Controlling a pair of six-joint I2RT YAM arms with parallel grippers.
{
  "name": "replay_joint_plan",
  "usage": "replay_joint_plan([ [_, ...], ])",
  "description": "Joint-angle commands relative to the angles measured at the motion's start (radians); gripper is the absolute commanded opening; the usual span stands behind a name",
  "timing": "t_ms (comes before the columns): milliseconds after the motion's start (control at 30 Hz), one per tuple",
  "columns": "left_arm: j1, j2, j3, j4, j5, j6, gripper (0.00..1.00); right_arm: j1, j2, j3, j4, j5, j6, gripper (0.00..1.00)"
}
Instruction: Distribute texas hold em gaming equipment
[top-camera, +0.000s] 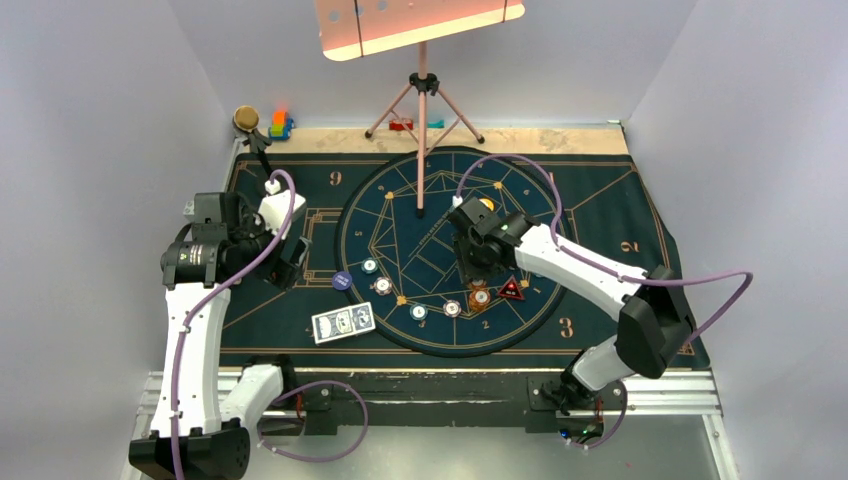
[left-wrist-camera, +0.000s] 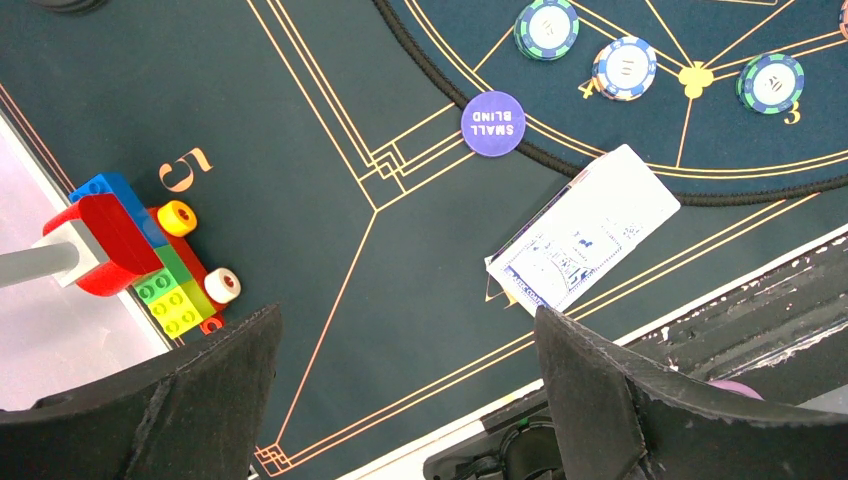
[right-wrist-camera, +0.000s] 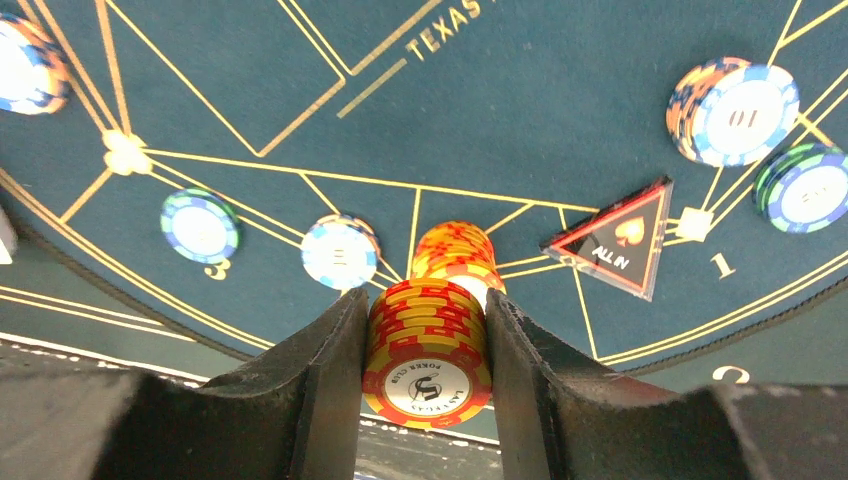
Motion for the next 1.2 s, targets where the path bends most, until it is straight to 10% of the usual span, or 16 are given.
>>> replay_joint_plan([
  [0,0.004,-0.007,0.007,0.015,-0.001,-0.003,1.0,0.005,0.03,0.109,-0.014,0.002,-0.031,0.18],
  [567,0.004,-0.009,-0.008,0.027,0.011,-0.03,1.0,0.072,0.594,0.662,0.034,-0.093,-0.067,0.14],
  [1167,0.005,-0.013,-0.044,0.047,0.039,-0.045,1.0,0.089,0.797,0.784,0.084,-0.136,-0.025,0.16],
])
